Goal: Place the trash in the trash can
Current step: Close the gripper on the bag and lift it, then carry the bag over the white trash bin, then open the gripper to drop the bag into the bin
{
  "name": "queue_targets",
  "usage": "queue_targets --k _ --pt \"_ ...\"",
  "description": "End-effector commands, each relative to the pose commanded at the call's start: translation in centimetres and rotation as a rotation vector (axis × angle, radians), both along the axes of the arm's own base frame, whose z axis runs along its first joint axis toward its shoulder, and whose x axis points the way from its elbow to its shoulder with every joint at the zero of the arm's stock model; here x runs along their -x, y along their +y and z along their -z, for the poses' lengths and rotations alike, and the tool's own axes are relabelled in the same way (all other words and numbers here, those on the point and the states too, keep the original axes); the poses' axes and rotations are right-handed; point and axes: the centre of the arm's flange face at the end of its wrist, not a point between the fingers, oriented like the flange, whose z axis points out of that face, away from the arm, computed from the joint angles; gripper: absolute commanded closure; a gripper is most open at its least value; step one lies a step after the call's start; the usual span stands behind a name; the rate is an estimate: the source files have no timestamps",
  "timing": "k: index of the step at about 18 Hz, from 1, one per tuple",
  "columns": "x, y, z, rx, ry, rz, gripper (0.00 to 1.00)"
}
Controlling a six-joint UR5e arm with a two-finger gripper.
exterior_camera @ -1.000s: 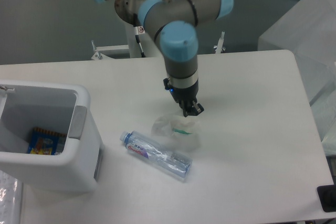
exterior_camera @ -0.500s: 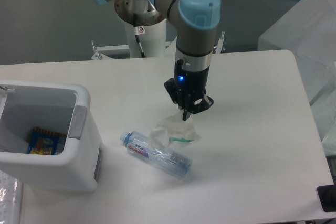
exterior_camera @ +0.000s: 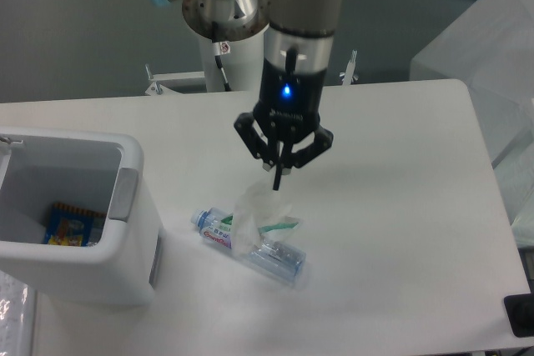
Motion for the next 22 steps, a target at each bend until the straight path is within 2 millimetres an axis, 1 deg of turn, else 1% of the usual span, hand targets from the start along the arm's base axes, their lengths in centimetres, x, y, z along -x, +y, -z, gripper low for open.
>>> queue_targets --k 5,6,9,10,11,13,15,18,19,20,21,22 --pt "-6.2 2.7 -1.2 -0.028 -0.057 0.025 0.95" --pt "-7.6 2.9 -1.8 -0.038 -0.066 0.030 0.95" --pt "-11.1 3.9 -2.7 -0.055 -0.072 0.067 0.95" --pt "-12.3 4.3 -2.6 -0.054 -0.080 0.080 0.95" --pt "-14.2 4.8 -2.8 -0.057 -0.090 0.099 0.95" --pt "-16.5 5.5 -2.7 -0.055 -0.111 0.122 0.95" --pt "-18.0 6.0 -2.4 -0.049 -0.134 0.128 0.95" --pt "-19.6 6.6 -0.6 -0.022 -0.152 0.157 0.95" --pt "-19.9 6.7 0.1 -0.011 -0.157 0.168 0.85" --pt "-20.0 6.8 0.6 -0.009 -0.162 0.173 0.74" --pt "-20.0 7.0 1.0 -0.019 -0.162 0.176 0.73" --pt "-20.1 7.0 1.3 -0.035 -0.156 0.182 0.68"
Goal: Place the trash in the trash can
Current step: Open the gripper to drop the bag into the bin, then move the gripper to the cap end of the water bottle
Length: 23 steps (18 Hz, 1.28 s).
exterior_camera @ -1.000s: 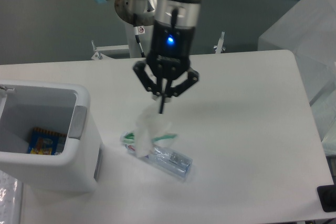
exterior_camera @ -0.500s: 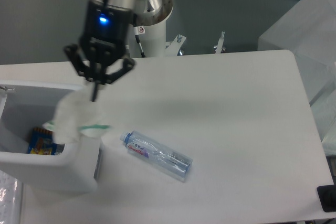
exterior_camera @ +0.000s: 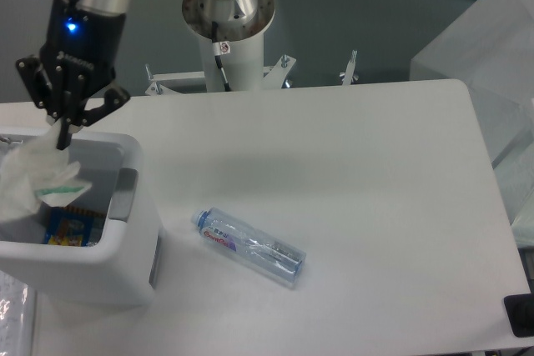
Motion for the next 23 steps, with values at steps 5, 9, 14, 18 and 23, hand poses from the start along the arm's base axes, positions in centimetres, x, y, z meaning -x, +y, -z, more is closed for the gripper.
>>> queue_targets --k 5,9,14,18,23 --pt "-0.1 0.2 -0.9 -0.073 0.009 0.005 0.01" --pt "1.5 -0.2 -1.3 -0.077 0.000 -0.038 0.00" --pt "9.4 -2.2 -0.1 -0.055 -0.061 -0.232 0.00" --pt "14.7 -3.2 2.7 -0.010 -0.146 -0.380 0.00" --pt "19.2 -3.1 7.1 0.069 -0.170 -0.461 0.00"
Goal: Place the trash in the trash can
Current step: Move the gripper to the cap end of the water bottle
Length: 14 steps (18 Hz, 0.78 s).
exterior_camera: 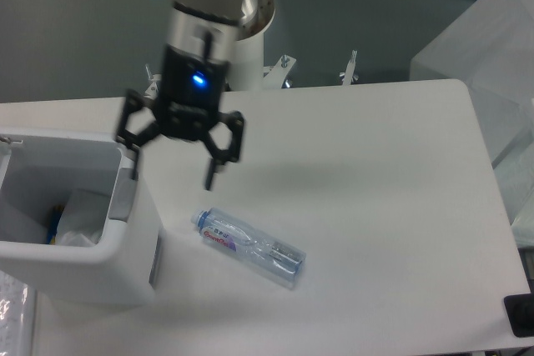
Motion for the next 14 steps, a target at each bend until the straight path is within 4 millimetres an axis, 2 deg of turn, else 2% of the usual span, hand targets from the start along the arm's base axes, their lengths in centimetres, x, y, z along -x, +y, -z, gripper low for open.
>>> queue_targets --k 2,5,7,10,13,14 --pt "1.6 -0.4 1.5 0.048 0.002 -0.055 0.00" --pt "4.1 -0.5 4.8 0.144 -0.021 -0.186 0.00" --pt "4.8 -0.7 5.9 0.172 -0.028 -0.228 0.00" --pt "5.1 -1.2 9.7 0.228 -0.077 -0.238 0.00" --pt "6.7 -1.4 13.1 0.303 -0.095 -0.308 0.00" --pt "7.4 -1.6 13.7 0.325 -0.090 -0.344 0.00"
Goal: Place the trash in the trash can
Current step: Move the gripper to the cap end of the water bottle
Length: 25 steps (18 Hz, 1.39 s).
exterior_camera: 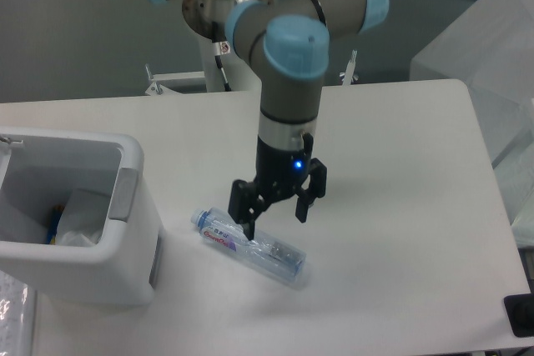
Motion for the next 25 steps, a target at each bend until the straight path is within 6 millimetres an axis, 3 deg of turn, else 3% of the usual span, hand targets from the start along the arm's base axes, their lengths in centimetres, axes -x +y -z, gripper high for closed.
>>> queue_targets --k 10,15,25 --pt "3.0 1.5 3.6 0.016 -0.054 -0.228 0.00" --pt "4.1 2.3 5.7 0.037 -0.057 -0.249 0.00" --pt "4.2 2.9 8.6 0.065 -0.095 -0.296 0.00"
